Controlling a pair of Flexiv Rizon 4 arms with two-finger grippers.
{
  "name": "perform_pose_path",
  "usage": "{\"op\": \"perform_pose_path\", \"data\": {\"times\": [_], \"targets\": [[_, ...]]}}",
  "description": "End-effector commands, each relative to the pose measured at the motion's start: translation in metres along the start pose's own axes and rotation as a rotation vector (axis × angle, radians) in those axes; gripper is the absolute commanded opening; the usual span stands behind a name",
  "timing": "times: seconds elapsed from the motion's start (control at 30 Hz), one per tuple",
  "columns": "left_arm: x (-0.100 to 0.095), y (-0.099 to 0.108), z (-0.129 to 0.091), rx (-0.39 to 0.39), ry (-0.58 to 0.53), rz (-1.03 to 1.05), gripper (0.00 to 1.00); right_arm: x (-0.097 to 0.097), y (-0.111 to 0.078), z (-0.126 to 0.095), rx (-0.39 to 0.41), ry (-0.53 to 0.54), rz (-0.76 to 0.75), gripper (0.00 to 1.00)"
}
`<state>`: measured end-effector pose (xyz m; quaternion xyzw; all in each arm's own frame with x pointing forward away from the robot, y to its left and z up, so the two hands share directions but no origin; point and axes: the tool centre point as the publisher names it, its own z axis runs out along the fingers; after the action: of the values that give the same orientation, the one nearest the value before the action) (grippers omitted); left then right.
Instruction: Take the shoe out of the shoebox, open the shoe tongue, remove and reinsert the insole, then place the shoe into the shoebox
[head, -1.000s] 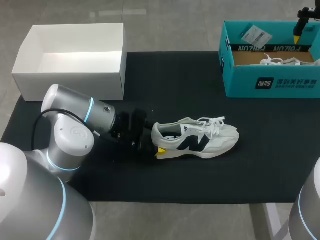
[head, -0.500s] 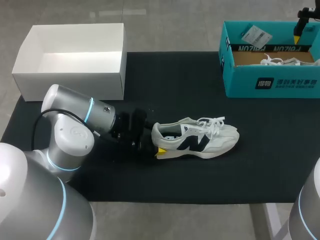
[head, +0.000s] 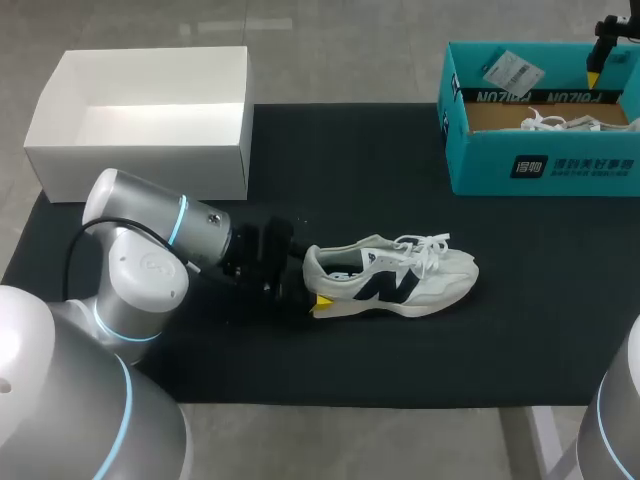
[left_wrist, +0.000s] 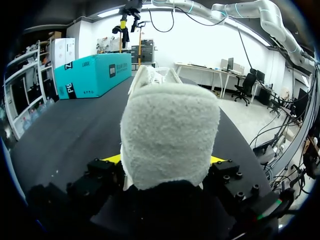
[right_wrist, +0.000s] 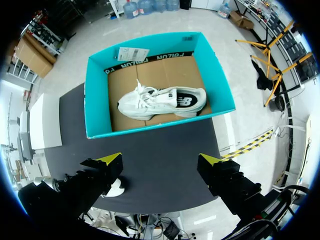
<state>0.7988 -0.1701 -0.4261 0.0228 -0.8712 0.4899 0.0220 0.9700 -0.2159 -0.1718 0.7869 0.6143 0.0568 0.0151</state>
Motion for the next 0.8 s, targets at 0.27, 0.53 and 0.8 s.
{"op": "perform_pose_path", "data": {"times": [0.27, 0.53, 0.8], "targets": [[0.000, 0.000, 0.001, -0.005, 0.001, -0.001, 0.00, 0.071, -0.071, 0.010, -0.024, -0.079, 0.048, 1.00], [0.000, 0.000, 0.001, -0.005, 0.001, -0.001, 0.00, 0.135, -0.125, 0.023, -0.039, -0.110, -0.013, 1.00], [0.000, 0.000, 0.001, -0.005, 0.001, -0.001, 0.00, 0.184, -0.165, 0.037, -0.008, -0.117, -0.018, 1.00]]}}
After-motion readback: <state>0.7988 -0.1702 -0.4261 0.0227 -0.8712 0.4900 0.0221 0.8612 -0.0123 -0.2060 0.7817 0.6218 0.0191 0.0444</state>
